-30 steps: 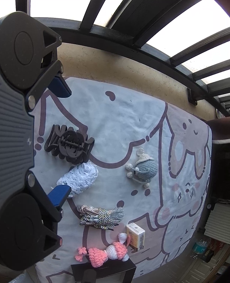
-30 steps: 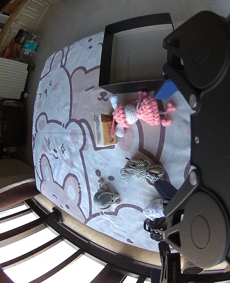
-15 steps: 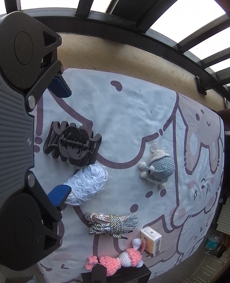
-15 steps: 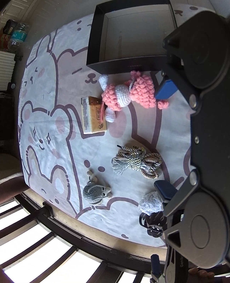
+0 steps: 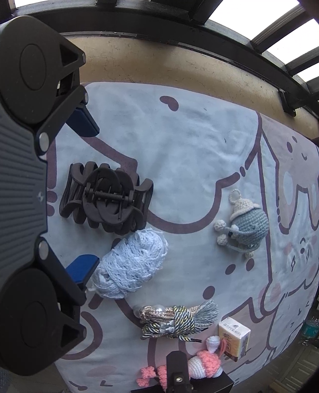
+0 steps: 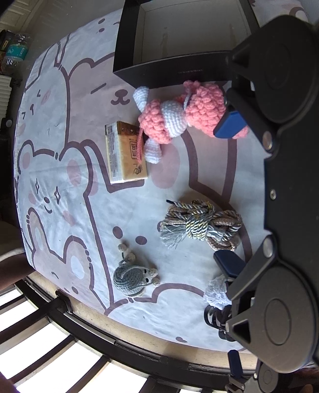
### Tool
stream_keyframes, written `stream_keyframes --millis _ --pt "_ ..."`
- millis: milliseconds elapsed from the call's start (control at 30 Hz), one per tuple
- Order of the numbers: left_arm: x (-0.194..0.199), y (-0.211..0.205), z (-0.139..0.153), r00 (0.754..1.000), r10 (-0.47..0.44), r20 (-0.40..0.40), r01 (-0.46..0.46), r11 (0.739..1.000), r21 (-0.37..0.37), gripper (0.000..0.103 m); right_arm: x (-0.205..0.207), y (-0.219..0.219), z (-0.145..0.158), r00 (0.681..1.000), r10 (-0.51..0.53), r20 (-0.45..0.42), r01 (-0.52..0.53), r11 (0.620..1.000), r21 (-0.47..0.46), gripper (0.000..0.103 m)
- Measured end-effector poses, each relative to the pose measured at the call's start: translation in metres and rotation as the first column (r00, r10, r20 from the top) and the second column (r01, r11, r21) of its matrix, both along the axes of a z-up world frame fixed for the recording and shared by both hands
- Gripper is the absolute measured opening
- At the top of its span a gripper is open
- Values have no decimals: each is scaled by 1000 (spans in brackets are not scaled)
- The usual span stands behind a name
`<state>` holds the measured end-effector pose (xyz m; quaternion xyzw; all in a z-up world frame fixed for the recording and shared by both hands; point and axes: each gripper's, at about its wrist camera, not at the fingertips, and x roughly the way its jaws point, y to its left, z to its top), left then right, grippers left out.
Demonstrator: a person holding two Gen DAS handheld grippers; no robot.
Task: Organize objects
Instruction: 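Lower the left tool onto the black claw clip while the right tool approaches the twisted rope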
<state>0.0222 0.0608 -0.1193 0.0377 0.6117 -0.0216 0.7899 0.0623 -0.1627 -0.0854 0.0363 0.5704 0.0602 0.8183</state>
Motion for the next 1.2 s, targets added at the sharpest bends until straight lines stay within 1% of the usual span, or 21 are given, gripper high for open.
stream_keyframes --millis 133,233,367,533,600,667,767,833,1000,1100,1133,1167,1200 --pt "2 4 -13 1000 6 -22 -6 1000 -2 96 7 0 -11 1000 -19 -11 19 1000 8 98" --pt "4 6 -20 999 14 -29 -14 1000 -8 94 11 5 -17 1000 -9 -20 9 1000 3 98" --pt "6 5 -26 999 6 -32 -7 999 -33 93 14 10 -26 1000 -4 -26 4 1000 0 98" --pt "10 3 -29 1000 3 -28 -5 998 -59 86 20 7 -35 999 -37 -37 38 999 8 96" --pt "11 1 -30 1000 -2 -24 0 998 -60 85 22 5 -40 997 -60 -50 61 998 21 95" --pt "12 0 -31 1000 -6 -19 5 998 -55 84 23 3 -45 995 -81 -64 84 996 40 89" --pt "14 -1 -30 1000 -8 -8 8 999 -50 83 24 0 -51 990 -111 -89 121 987 106 85" --pt "16 2 -30 1000 -15 -1 15 999 -46 79 25 0 -53 987 -123 -101 135 982 130 84" --pt "16 4 -30 999 -33 5 33 999 -41 75 25 11 -55 989 -93 -115 110 983 145 83" --pt "13 5 -28 1000 -28 8 28 998 -47 68 24 16 -56 990 -71 -119 89 985 151 83" --pt "13 7 -27 1000 -22 7 23 998 -56 68 24 17 -56 991 -63 -116 80 985 150 80" --pt "13 9 -27 1000 -14 5 14 998 -66 68 24 17 -55 993 -51 -110 68 985 158 73" --pt "13 10 -27 1000 -3 4 3 997 -74 68 24 17 -55 993 -44 -108 62 983 172 69"
